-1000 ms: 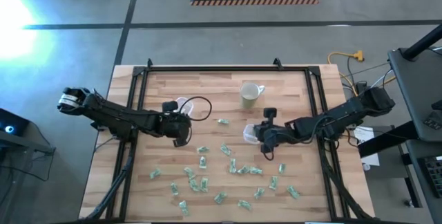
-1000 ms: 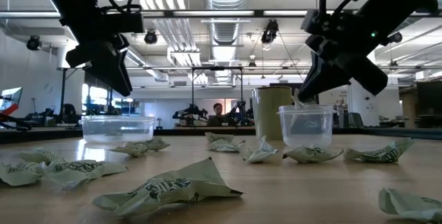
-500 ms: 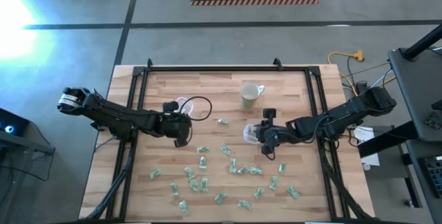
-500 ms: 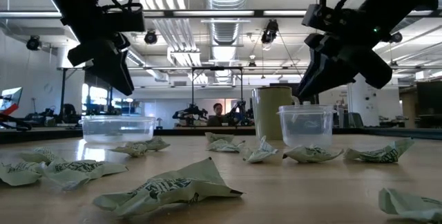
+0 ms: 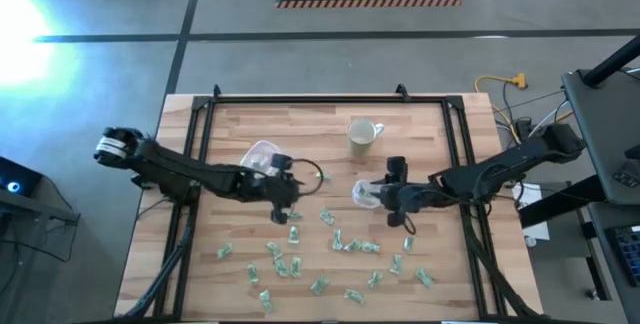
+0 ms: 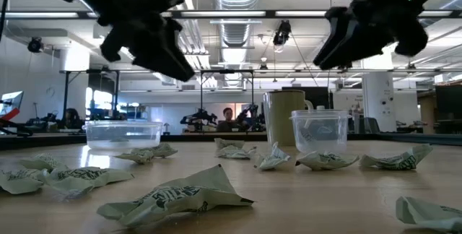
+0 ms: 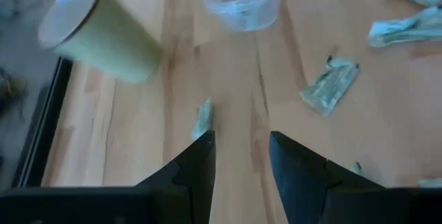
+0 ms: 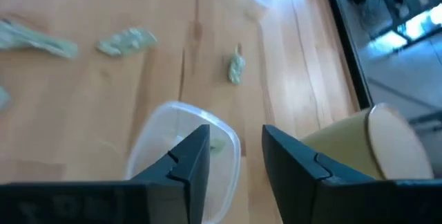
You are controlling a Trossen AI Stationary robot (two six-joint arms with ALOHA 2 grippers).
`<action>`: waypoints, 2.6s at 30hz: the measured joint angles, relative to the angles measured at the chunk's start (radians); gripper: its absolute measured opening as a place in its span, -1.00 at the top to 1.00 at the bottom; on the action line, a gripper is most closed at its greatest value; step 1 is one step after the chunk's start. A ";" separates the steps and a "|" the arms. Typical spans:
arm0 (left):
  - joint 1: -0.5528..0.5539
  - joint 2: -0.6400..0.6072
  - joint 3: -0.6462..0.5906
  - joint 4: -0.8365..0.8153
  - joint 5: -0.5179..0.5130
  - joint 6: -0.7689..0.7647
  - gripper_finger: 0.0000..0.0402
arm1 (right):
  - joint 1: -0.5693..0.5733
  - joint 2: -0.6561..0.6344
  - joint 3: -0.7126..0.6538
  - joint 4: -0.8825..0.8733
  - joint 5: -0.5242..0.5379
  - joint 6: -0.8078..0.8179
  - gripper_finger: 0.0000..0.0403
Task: Pick and place Stevia / Truvia into bins
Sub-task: Put the stevia packet into the left transparent container
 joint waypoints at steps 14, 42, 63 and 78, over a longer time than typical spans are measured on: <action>0.202 0.300 0.184 0.003 0.176 0.067 0.40 | 0.154 -0.183 -0.014 -0.005 -0.001 -0.018 0.52; 0.320 0.449 0.233 -0.025 0.310 0.069 0.40 | 0.172 -0.179 -0.029 -0.002 0.000 0.020 0.64; 0.328 0.447 0.233 -0.030 0.178 0.075 0.96 | 0.172 -0.179 -0.033 -0.003 0.000 0.024 0.68; 0.291 0.344 0.220 -0.043 0.171 0.068 1.00 | 0.172 -0.179 -0.035 -0.003 -0.001 0.028 0.70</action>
